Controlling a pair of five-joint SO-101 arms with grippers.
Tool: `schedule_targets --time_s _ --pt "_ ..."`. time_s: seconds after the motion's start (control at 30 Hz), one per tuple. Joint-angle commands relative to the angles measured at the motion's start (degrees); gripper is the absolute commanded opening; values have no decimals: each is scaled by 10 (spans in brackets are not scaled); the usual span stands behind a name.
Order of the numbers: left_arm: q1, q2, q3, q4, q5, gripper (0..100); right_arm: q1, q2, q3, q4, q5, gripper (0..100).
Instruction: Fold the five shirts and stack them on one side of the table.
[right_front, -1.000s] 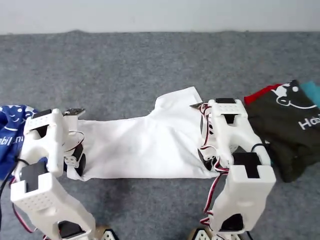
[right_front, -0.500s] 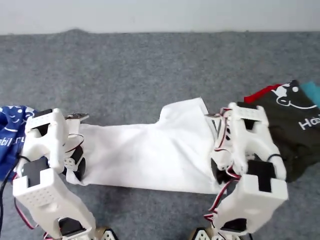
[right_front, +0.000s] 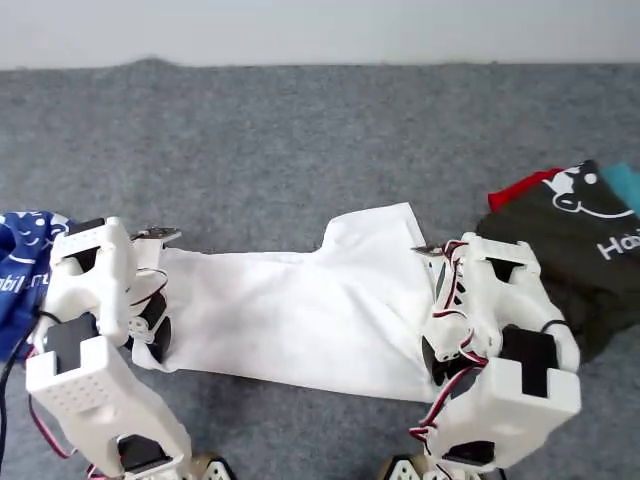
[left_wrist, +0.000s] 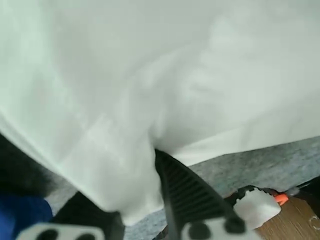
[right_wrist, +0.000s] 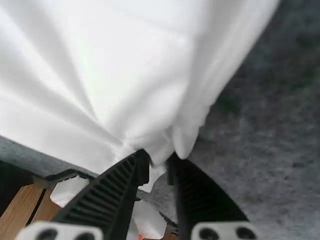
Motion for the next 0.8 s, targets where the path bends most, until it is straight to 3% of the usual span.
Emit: schedule_targets --time_s 0.0,0.27,0.57,0.77 --pt "-8 11 21 21 -3 115 7 -41 -24 44 -7 184" --pt "-7 17 -97 17 -2 247 7 -119 -157 196 28 193" --pt "-16 18 -103 18 -41 250 6 -126 -181 200 4 192" --pt "-73 18 -107 17 -105 250 3 -128 -181 200 3 191"
